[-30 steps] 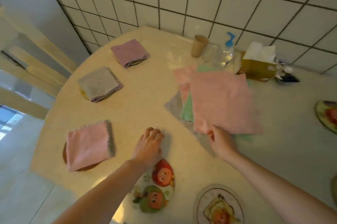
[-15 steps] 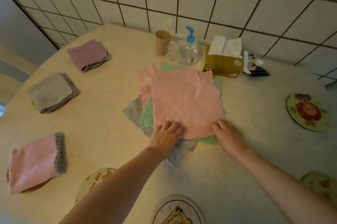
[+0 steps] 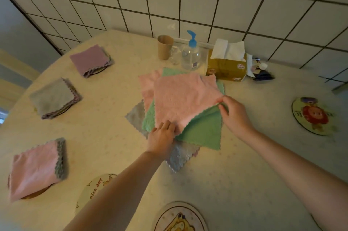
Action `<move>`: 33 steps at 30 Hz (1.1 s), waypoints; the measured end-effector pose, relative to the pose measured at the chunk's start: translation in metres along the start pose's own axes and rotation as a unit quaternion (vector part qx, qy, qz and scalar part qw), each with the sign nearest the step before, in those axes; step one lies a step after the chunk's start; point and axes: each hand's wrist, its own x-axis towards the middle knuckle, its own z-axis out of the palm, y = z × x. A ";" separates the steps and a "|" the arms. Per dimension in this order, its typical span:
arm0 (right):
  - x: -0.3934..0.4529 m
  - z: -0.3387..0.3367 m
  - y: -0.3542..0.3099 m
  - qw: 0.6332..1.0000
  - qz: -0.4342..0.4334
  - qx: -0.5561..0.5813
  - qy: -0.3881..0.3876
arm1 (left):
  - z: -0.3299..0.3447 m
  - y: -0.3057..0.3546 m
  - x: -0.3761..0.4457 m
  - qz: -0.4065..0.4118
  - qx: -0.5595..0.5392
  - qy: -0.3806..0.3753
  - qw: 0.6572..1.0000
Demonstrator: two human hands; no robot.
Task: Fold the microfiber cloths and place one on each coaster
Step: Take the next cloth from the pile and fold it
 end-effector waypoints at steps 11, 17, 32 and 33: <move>-0.057 -0.015 -0.068 0.992 -0.064 0.022 0.104 | -0.093 -0.071 -0.033 -0.047 -0.237 0.229 0.943; -0.177 0.035 -0.107 0.998 -0.026 0.017 0.059 | -0.082 -0.129 -0.141 0.122 -0.141 0.199 0.962; -0.383 0.129 -0.151 0.991 0.098 -0.005 -0.091 | -0.015 -0.192 -0.353 0.164 -0.121 -0.011 0.979; -0.384 0.129 -0.153 0.989 0.105 -0.008 -0.103 | -0.017 -0.190 -0.353 0.134 -0.148 -0.032 0.979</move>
